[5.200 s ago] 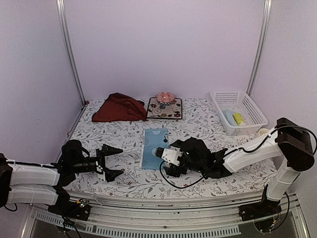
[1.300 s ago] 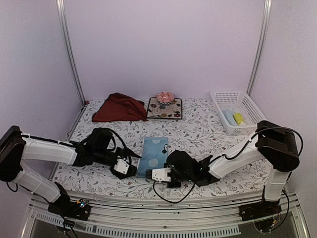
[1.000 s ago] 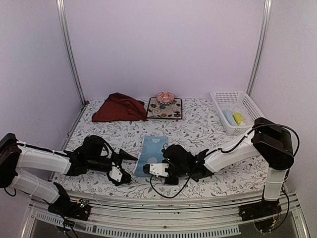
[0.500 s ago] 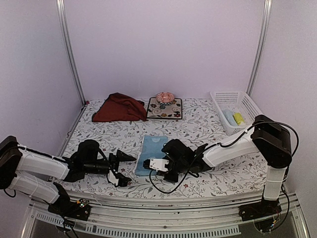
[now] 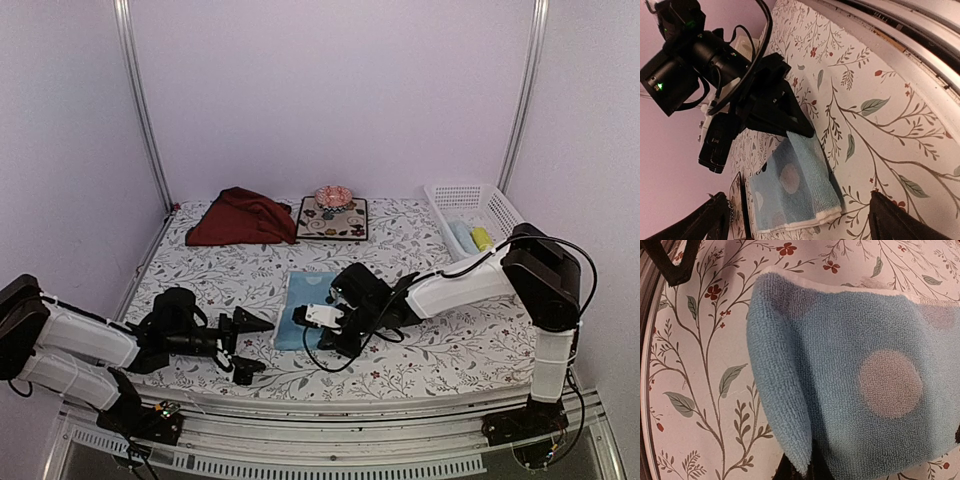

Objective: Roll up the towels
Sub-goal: Roll the towel at the center of the board.

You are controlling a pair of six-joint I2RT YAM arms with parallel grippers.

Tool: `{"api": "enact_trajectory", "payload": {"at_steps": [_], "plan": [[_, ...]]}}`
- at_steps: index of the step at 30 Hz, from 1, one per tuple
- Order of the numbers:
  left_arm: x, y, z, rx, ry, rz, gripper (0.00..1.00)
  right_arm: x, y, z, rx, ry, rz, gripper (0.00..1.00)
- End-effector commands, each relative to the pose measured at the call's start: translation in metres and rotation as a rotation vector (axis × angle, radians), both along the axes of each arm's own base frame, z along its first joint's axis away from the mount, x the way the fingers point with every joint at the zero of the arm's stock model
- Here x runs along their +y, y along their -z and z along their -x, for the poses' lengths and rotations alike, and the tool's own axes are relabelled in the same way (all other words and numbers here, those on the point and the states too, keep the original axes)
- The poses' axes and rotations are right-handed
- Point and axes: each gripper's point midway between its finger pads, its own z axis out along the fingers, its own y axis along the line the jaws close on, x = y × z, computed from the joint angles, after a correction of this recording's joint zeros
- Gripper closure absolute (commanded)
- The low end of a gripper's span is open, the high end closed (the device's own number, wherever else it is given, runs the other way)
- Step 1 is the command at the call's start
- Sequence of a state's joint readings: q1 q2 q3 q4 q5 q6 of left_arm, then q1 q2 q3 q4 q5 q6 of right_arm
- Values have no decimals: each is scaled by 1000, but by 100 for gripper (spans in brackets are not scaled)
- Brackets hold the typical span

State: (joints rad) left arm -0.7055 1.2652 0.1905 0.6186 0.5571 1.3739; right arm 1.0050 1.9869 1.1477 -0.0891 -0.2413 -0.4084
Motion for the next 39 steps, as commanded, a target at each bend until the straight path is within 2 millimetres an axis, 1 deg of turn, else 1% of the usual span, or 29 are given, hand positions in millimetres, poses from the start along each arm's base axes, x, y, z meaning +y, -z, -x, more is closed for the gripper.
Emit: {"api": "enact_trajectory", "payload": {"at_steps": [1,4,8,10,13,15,19,20,23,24,26,27,29,33,35,39], "plan": [[1,1,2,-65,29,11,4,-8,12,6,156,16,16,97],[1,2,5,-104,39,11,5,-8,9,9,233,14,-8,97],[-2,5,3,-147,39,1,10,-9,5,11,296,19,-27,97],[-6,3,0,-165,25,7,13,-13,9,12,345,30,-25,97],[-11,2,-5,-171,7,20,14,-20,13,5,407,77,-29,97],[-13,3,-5,-181,10,23,15,-15,8,-3,423,91,-43,97],[-17,2,3,-229,51,39,17,-13,6,-8,460,108,-49,97],[-18,3,4,-246,61,37,18,-12,4,-9,471,109,-56,97],[-23,3,2,-292,80,27,28,-12,1,-16,499,135,-62,97],[-24,5,0,-297,82,14,31,-12,0,-18,504,141,-61,97],[-25,15,-4,-334,100,-50,40,-13,1,-20,523,156,-55,97],[-26,16,-7,-349,101,-64,42,-13,1,-21,529,159,-52,97],[-31,14,-14,-360,90,-69,42,-12,0,-22,537,162,-42,97],[-37,12,-30,-371,60,-98,39,-8,-4,-27,539,163,-29,97],[-38,17,-36,-381,55,-139,38,-7,-5,-29,535,161,-25,96],[-34,32,-37,-417,81,-210,38,-4,-7,-30,541,153,-24,96]]}}
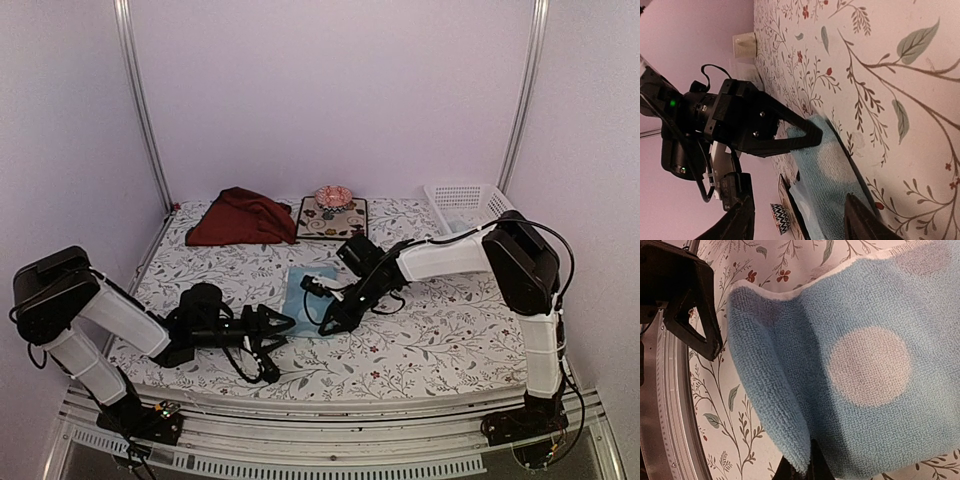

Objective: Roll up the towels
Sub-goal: Roll the towel at the center of the board.

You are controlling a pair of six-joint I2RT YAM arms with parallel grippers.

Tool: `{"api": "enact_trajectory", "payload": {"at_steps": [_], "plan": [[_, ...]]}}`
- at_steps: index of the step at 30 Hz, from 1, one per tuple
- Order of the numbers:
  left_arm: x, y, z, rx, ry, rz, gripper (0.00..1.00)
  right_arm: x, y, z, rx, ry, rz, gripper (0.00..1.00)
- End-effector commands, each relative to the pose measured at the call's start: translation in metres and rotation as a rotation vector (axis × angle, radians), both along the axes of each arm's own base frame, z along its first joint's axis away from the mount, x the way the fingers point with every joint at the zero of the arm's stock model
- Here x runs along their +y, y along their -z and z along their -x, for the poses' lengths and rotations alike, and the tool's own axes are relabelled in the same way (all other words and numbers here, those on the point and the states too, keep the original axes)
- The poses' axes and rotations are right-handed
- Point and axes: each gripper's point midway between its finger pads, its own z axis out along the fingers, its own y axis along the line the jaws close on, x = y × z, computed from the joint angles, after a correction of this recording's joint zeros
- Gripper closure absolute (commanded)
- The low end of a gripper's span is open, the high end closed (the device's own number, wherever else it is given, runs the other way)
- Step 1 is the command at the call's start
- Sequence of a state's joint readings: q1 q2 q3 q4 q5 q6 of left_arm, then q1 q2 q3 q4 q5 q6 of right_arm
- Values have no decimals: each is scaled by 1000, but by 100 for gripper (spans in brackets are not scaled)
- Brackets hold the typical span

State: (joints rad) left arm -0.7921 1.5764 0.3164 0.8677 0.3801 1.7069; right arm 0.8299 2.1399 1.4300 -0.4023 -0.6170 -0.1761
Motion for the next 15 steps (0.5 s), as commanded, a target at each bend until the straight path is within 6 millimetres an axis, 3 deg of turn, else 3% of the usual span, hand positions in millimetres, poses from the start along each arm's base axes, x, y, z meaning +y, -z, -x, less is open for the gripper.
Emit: {"api": "enact_trajectory", "payload": {"at_steps": [1,8,15], "plan": [[7,29,3,-39,18,-129,38,1,3,0,31,-9,14,96],[6,36,1,-62,26,-138,39,0,8,-4,51,-1,26,95],[8,48,-17,-55,-45,-186,40,-3,11,-7,71,11,36,93]]}}
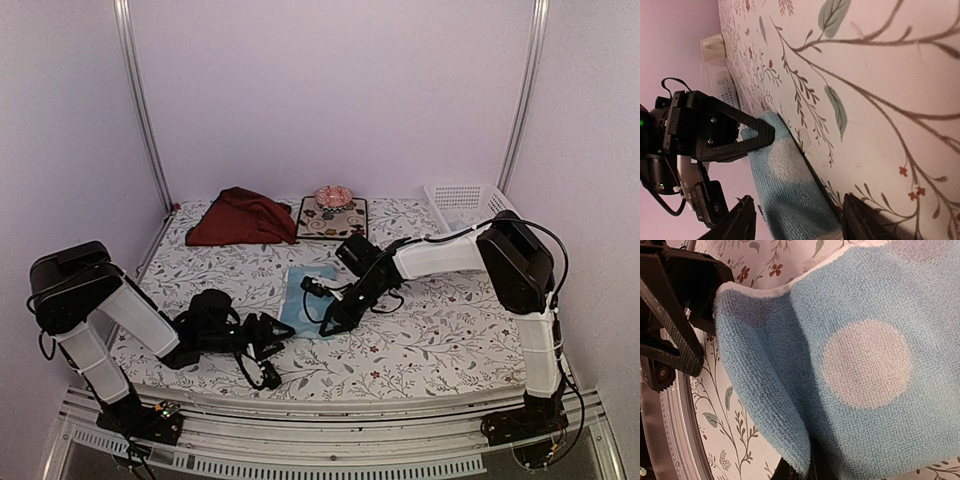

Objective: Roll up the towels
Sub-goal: Roll the towel at the center of the board.

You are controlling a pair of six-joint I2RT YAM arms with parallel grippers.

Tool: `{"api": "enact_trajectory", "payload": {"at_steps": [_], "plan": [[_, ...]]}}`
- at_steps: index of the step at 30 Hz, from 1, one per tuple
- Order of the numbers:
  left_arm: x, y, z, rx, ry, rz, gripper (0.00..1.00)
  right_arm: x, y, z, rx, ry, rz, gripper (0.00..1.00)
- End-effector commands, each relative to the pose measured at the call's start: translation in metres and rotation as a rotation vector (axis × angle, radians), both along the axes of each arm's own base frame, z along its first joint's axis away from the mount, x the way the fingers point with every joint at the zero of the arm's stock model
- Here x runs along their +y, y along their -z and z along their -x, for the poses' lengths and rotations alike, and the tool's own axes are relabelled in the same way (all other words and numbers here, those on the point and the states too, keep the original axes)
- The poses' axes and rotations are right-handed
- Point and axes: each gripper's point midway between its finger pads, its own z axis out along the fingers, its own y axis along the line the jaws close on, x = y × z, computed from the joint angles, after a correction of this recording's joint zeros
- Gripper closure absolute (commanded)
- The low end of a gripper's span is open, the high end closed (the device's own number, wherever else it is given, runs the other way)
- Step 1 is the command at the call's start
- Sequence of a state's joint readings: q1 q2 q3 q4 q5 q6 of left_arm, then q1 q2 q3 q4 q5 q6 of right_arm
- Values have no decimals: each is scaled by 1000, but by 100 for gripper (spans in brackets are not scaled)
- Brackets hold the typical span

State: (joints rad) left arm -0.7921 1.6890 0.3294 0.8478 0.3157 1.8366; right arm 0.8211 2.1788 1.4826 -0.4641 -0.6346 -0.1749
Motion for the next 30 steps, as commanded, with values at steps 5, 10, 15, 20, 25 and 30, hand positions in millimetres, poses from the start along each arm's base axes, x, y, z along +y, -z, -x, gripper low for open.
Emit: {"api": "enact_trajectory", "payload": {"at_steps": [5,10,15,20,25,30], "plan": [[5,16,-25,22,-111,-75,42,-1,3,-6,23,6,11,92],[16,30,-25,45,-126,-132,42,-1,4,-6,26,3,10,92],[27,44,-25,79,-143,-199,44,-1,3,-7,26,0,2,92],[35,54,-25,83,-144,-257,45,-2,-1,-13,26,11,-8,83],[39,57,-26,93,-146,-286,56,-1,-6,-14,26,14,-21,82],[39,60,-26,127,-153,-300,70,-2,-13,-17,6,21,-23,82]]}}
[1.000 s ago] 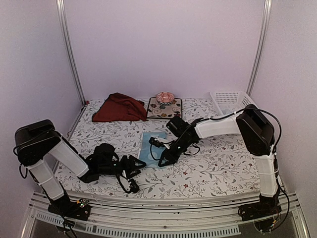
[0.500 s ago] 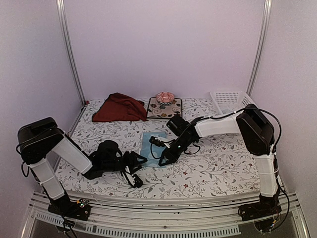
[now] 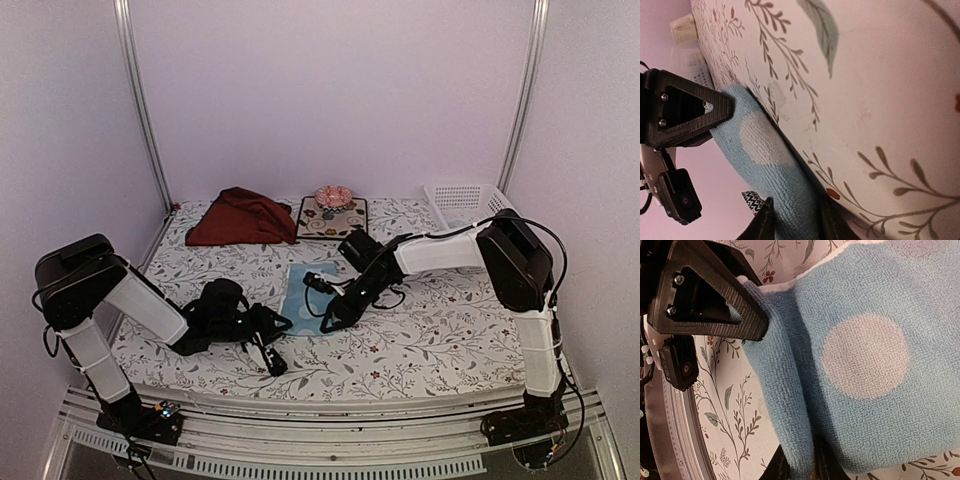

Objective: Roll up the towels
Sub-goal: Roll the towel at the center of the board.

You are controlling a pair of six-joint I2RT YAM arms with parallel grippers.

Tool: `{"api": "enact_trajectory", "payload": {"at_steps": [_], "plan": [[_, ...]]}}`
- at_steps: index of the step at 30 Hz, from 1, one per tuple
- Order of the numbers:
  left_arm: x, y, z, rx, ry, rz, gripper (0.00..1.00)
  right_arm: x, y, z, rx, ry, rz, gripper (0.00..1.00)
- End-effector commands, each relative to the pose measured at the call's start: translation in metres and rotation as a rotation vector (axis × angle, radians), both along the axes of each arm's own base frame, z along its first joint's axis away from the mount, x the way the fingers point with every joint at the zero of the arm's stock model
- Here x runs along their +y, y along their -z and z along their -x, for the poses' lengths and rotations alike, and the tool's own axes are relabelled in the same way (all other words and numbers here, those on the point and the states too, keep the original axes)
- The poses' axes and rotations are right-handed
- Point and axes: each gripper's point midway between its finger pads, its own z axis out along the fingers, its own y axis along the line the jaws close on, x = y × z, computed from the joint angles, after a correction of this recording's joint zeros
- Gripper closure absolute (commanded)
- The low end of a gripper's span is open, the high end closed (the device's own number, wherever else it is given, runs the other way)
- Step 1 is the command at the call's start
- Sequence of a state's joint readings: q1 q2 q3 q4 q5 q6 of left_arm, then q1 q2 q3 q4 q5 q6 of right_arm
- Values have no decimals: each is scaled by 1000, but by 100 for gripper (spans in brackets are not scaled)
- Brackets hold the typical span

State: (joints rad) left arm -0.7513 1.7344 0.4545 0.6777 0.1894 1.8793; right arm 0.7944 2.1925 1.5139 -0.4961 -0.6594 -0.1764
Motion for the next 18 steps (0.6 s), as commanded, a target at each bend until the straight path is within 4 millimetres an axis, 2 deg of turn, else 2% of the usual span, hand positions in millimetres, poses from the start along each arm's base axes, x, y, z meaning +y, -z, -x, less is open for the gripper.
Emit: {"api": "enact_trajectory", "payload": {"at_steps": [1,3,6,9,14,17,18], "plan": [[30,47,16,156,-43,-160,71,2,-11,-8,-27,6,-17,77],[28,48,15,179,-55,-155,79,0,-13,-10,-46,8,-9,75],[25,47,13,226,-83,-146,86,-5,-15,-15,-102,18,11,68],[20,42,12,300,-110,-126,100,-14,-21,-27,-202,52,54,60],[9,24,12,411,-107,-67,100,-36,-36,-41,-401,91,92,47],[3,12,14,495,-94,-26,100,-42,-44,-39,-551,81,111,40],[3,9,16,534,-90,-20,100,-44,-41,-34,-624,59,125,38]]}}
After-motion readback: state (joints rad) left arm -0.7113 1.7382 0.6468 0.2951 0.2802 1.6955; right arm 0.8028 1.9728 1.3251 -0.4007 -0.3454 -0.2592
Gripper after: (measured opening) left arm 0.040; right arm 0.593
